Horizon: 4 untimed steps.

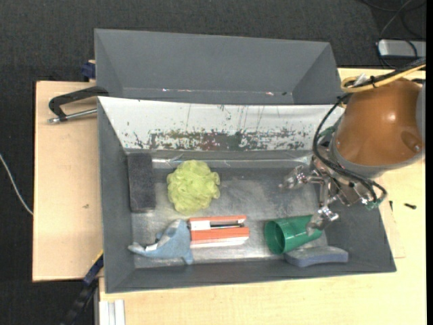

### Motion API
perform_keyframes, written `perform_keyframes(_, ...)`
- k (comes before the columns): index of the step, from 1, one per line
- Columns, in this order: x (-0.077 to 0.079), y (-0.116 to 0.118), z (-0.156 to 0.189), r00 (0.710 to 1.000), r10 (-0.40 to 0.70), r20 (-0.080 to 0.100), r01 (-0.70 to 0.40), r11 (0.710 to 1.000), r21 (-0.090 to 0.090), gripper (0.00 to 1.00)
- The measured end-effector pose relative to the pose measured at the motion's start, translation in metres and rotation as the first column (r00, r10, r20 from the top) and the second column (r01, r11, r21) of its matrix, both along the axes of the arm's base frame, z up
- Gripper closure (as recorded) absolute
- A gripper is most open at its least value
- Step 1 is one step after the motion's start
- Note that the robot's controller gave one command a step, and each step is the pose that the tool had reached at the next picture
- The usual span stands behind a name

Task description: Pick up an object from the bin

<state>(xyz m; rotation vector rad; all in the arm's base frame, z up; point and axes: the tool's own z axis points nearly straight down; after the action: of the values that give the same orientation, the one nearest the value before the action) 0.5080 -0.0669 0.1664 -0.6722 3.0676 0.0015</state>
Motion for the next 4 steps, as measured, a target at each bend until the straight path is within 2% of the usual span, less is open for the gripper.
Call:
perform_keyframes(1, -0.013, 0.000, -0.025, 1.000, 0.005, -0.003, -0.005, 1.000, 0.001, 0.00)
perform_keyframes(2, -0.013, 0.005, -0.086, 0.999, 0.043, 0.010, -0.043, 0.999, -0.001, 0.00)
perform_keyframes(3, -0.005, 0.007, -0.105, 0.999, 0.036, 0.020, -0.035, 0.999, -0.002, 1.00)
perform_keyframes(4, -0.006, 0.008, -0.104, 0.999, 0.034, 0.021, -0.034, 0.999, -0.002, 1.00)
